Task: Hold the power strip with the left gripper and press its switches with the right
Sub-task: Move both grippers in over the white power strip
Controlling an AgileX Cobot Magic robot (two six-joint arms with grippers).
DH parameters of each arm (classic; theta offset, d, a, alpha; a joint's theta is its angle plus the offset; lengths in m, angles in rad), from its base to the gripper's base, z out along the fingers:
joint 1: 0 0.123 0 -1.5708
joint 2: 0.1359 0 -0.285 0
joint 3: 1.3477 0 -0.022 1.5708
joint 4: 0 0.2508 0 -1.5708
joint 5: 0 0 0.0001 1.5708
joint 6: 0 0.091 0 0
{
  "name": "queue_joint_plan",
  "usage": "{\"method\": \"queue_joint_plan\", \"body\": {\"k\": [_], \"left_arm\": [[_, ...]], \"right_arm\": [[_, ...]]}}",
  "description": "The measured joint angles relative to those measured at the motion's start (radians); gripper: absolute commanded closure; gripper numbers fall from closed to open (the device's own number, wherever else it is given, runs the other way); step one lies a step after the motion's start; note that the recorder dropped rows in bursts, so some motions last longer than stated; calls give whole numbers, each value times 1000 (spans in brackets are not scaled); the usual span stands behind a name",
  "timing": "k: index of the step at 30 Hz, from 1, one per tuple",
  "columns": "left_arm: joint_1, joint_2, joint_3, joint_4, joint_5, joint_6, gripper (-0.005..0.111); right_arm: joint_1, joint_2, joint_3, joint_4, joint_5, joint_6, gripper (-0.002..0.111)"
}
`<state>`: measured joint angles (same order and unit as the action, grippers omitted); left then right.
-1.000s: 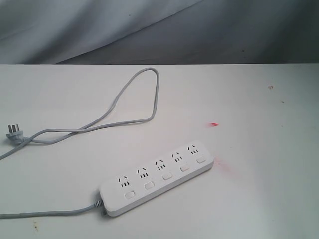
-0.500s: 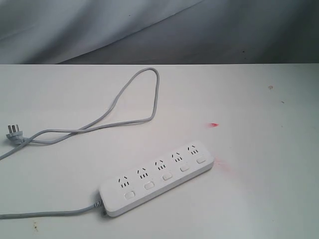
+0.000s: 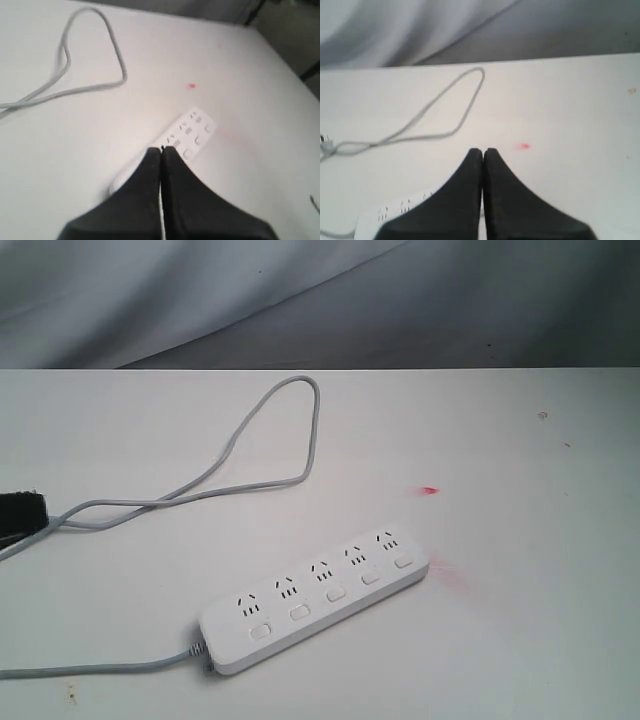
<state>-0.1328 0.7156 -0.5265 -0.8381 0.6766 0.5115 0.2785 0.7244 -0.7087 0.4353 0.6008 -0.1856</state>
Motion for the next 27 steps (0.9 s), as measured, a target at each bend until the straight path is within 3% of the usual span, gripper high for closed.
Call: {"method": "queue_joint_plan", "body": {"k": [1,7,12,19,27], "left_arm": [[0,116,-36,0,31,73,107],[-34,368,-69,-30,42,193,107],[-155,493,-94,21,-34,220,107],[-378,674,-186,278,-151,276,107],[-408,932,-309,303,-126,314,107]], "right_arm": [[0,92,-47,8,51,-45,108],[10,342,-138,21,143,-107,108],[49,525,-187,15,157,-123,108],[82,789,-273,10,165,-186,108],[82,928,-354,23,163,-234,108]]}}
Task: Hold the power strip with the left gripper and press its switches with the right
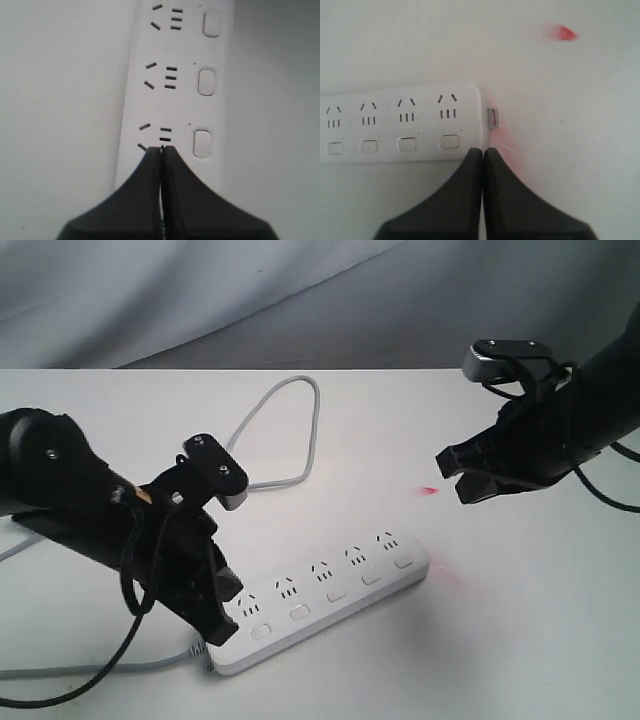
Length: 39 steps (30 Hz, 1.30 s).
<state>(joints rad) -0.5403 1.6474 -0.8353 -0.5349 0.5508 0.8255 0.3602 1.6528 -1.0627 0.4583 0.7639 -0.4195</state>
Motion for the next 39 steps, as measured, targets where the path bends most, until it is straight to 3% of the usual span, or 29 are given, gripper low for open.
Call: {"method": "queue_joint_plan", "body": {"k": [9,24,32,39], "left_arm": [[0,110,-49,114,2,-55,107],[-7,129,-51,137,98,-87,107],[-98,119,-52,302,91,-219,107],[-135,119,-53,401,88,-319,107]], "right_arm": [[0,107,-2,46,-4,-78,108],[0,125,-2,71,-10,-98,108],[20,125,-2,84,-10,-109,108],[126,125,-2,73,-1,-112,108]]}}
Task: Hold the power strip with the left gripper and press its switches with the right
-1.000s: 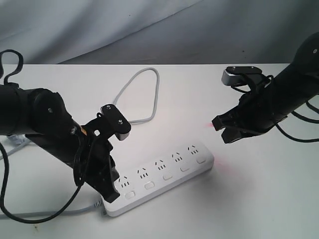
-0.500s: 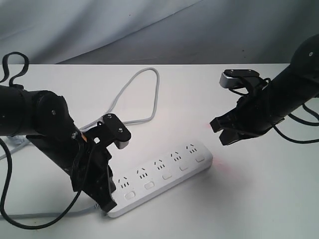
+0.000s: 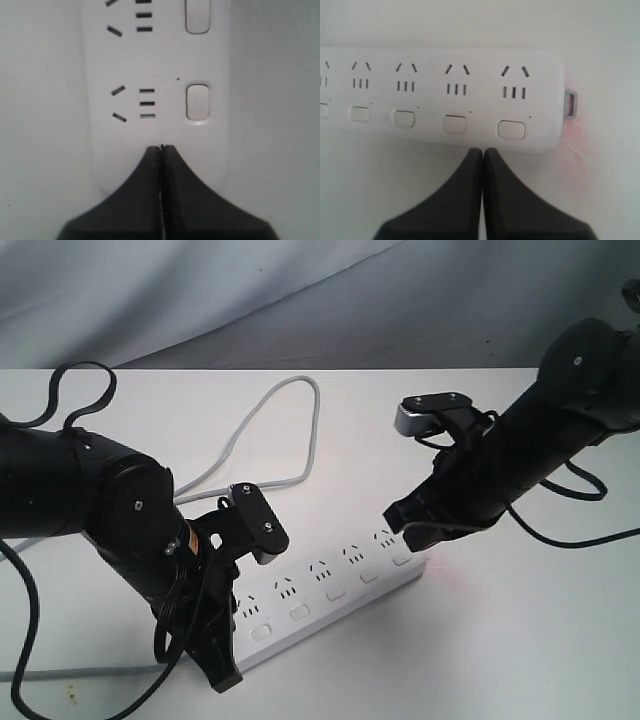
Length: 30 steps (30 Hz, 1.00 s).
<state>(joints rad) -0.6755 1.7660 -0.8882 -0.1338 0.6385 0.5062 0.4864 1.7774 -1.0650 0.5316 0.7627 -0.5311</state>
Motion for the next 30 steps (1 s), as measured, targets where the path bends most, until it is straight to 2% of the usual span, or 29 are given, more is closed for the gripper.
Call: {"method": "queue_joint_plan", "body": {"k": [13,21,25,30], "left_arm": [[1,0,-2,6,-8,-14,107],[1,0,-2,9,-9,-19,107],[1,0,-2,12,-10,-19,107],[1,0,-2,12,-11,-21,107]], "right_arm": [[21,2,0,-42,-77,11,108],[23,94,-92,-99,1,78,108],[76,115,-94,-216,1,175,108],[105,117,-94,-250,-23,202,108]]}}
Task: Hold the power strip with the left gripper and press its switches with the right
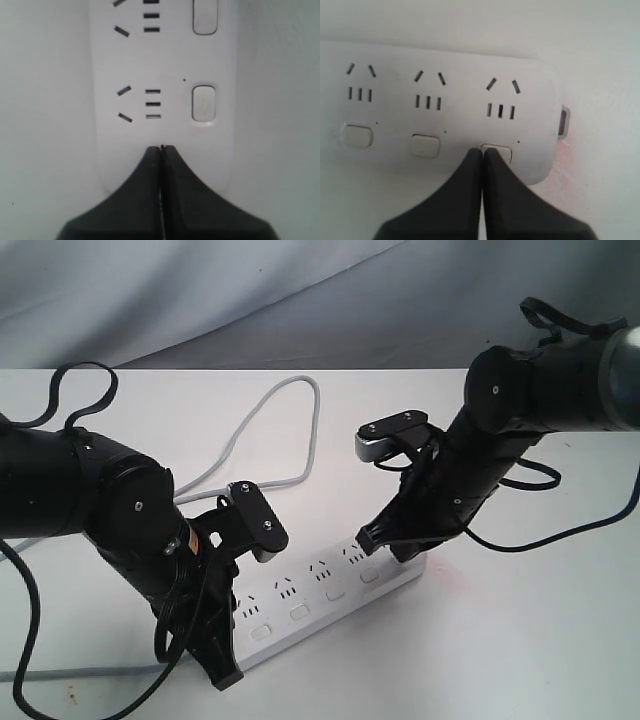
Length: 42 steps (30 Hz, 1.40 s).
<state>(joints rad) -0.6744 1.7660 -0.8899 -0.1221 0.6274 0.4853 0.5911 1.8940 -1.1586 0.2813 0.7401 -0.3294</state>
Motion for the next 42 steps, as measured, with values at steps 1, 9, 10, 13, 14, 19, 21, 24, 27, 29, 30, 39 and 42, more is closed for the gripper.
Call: {"method": "queue_joint_plan", "body": {"k": [1,9,10,13,14,19,21,24,27,29,30,39,42], "left_arm": [[0,0,0,0,0,-2,107],[0,0,0,0,0,-3,107],[0,0,0,0,0,-3,107],[0,0,0,0,0,-3,107],[0,0,0,0,0,-3,107],[0,0,0,0,0,-3,107],[0,0,0,2,0,-3,107],[0,0,0,2,0,-3,107],[0,0,0,2,0,-3,107],[0,0,0,2,-2,-3,107],[0,0,0,2,-2,-3,107],[0,0,0,5,-4,-3,107],[0,0,0,5,-4,-3,107]], "right_arm": [[2,0,0,-16,-2,12,108],[2,0,0,-49,-26,40,108],[2,0,0,-51,-28,40,108],[2,0,0,-51,-31,40,108],[2,0,0,-51,-31,40,108],[2,0,0,-51,-32,42,108],[2,0,0,-51,-32,42,108],[2,0,0,-51,-34,42,108],[2,17,0,-51,-36,42,108],[2,38,-2,-51,-36,42,108],[2,40,-3,-51,-40,42,108],[2,47,-11,-49,-39,42,108],[2,47,-11,-49,-33,51,108]]}}
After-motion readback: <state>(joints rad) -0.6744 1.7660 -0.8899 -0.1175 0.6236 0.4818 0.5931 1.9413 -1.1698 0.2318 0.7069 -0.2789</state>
